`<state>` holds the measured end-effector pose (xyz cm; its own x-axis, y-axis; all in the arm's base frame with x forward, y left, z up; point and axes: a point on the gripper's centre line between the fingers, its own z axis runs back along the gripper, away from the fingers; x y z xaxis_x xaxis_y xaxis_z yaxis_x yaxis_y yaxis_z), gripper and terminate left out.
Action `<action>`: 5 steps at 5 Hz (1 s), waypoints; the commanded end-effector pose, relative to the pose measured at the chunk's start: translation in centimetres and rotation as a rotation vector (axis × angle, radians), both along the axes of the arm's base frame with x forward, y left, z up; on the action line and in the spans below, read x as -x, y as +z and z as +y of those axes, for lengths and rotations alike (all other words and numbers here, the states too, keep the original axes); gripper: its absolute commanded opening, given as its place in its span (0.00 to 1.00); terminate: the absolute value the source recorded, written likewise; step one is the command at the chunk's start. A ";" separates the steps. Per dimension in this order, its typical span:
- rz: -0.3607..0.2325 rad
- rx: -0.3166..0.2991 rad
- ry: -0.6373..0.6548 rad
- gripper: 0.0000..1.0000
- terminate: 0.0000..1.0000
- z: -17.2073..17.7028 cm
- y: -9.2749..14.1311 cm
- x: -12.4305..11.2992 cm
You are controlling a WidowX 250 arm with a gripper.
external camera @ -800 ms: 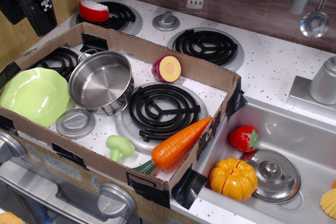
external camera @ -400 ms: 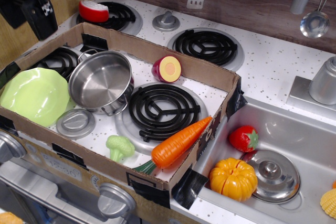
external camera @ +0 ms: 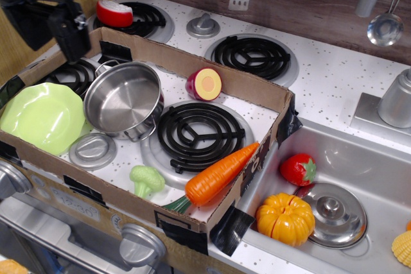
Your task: Put broccoli in pot
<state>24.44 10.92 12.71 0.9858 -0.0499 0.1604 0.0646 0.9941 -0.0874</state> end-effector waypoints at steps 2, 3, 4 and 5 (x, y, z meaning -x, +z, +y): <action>0.017 0.065 0.063 1.00 0.00 -4.1 -2.7 1.0; 0.020 0.101 0.089 1.00 0.00 -5.0 -4.7 1.4; 0.014 0.102 0.115 1.00 0.00 -5.6 -5.6 1.6; 0.004 0.118 0.107 1.00 0.00 -6.2 -6.0 1.7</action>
